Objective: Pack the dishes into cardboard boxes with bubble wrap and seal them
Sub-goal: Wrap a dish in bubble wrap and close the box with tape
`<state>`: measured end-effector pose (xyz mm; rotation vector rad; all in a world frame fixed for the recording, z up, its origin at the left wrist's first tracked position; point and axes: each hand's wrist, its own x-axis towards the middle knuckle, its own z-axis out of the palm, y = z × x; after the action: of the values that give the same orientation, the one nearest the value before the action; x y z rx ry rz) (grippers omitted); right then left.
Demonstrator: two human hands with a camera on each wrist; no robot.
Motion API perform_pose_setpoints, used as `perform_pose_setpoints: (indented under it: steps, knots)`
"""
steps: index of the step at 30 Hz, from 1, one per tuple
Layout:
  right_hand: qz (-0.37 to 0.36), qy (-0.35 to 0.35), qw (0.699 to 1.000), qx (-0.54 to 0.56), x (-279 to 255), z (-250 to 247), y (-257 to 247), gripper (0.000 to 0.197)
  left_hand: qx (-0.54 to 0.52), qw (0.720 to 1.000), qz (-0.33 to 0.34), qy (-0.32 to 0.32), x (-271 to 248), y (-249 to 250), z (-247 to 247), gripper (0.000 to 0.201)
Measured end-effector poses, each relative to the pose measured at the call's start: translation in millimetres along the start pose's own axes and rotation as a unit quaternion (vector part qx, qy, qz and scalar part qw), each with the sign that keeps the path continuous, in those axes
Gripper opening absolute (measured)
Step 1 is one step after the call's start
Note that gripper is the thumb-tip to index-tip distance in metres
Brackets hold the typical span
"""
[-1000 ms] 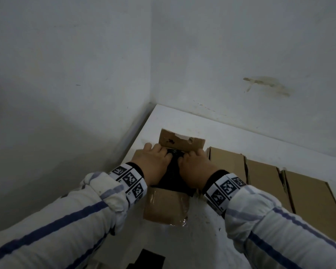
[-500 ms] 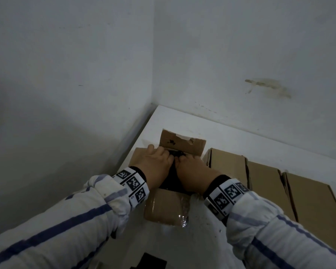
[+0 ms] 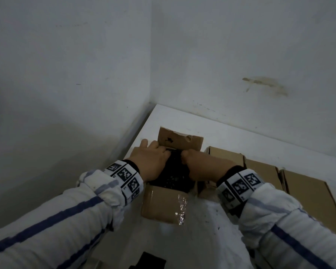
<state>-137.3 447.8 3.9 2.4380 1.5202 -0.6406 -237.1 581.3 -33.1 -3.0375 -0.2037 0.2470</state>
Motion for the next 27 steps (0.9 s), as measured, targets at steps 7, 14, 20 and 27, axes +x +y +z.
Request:
perform_pose_setpoints:
  steps: [7,14,20,27]
  knots:
    - [0.048,0.045,0.986,-0.155,2,18,-7,0.029,0.027,0.999,-0.001,0.030,-3,11,5,0.043]
    - [0.039,0.016,0.994,-0.097,-8,6,-8,0.020,-0.042,0.999,0.000,-0.014,-6,0,1,0.053]
    - [0.032,-0.020,0.991,-0.130,-7,6,-10,0.066,-0.075,0.994,0.023,-0.070,-5,-8,-13,0.090]
    - [0.037,0.036,0.975,-0.215,5,36,-27,0.044,0.025,1.000,-0.012,0.004,-4,13,10,0.074]
